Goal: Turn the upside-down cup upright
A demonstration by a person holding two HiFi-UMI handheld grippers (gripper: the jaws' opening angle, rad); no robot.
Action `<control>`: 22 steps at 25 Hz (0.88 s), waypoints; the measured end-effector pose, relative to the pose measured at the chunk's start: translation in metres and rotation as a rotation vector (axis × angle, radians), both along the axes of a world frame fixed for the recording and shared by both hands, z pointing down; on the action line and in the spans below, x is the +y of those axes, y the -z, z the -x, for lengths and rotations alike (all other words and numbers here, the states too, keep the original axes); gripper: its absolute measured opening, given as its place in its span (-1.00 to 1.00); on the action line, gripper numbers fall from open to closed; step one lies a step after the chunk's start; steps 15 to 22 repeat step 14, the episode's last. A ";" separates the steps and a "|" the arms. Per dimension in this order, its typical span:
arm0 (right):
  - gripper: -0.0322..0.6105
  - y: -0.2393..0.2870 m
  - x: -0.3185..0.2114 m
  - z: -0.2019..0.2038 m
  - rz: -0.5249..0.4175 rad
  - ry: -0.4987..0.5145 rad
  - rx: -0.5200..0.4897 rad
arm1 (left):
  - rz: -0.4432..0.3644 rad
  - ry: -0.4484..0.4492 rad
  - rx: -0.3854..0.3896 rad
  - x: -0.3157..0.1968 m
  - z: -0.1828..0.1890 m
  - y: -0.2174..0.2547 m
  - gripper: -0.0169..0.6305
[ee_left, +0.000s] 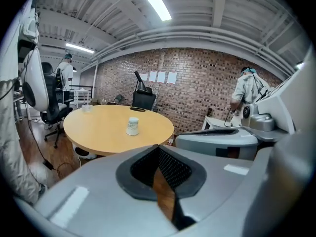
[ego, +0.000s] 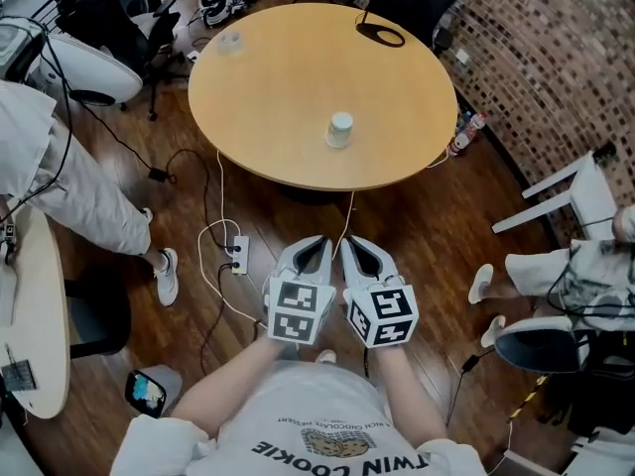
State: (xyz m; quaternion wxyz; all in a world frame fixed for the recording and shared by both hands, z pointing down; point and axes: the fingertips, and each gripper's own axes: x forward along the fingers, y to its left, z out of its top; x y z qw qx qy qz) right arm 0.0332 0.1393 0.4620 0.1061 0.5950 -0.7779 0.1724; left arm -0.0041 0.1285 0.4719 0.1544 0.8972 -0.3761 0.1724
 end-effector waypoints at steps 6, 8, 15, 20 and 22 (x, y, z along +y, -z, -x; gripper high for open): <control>-0.89 -0.002 0.046 -0.013 0.013 0.026 -0.023 | 0.004 0.008 -0.027 0.050 -0.019 -0.001 -0.94; -0.89 -0.001 0.058 -0.019 0.009 0.027 -0.030 | 0.000 0.008 -0.033 0.062 -0.024 -0.001 -0.94; -0.89 0.000 0.099 -0.030 0.007 0.031 -0.043 | -0.002 0.016 -0.039 0.102 -0.034 0.002 -0.94; -0.89 0.000 0.099 -0.030 0.007 0.031 -0.043 | -0.002 0.016 -0.039 0.102 -0.034 0.002 -0.94; -0.89 0.000 0.099 -0.030 0.007 0.031 -0.043 | -0.002 0.016 -0.039 0.102 -0.034 0.002 -0.94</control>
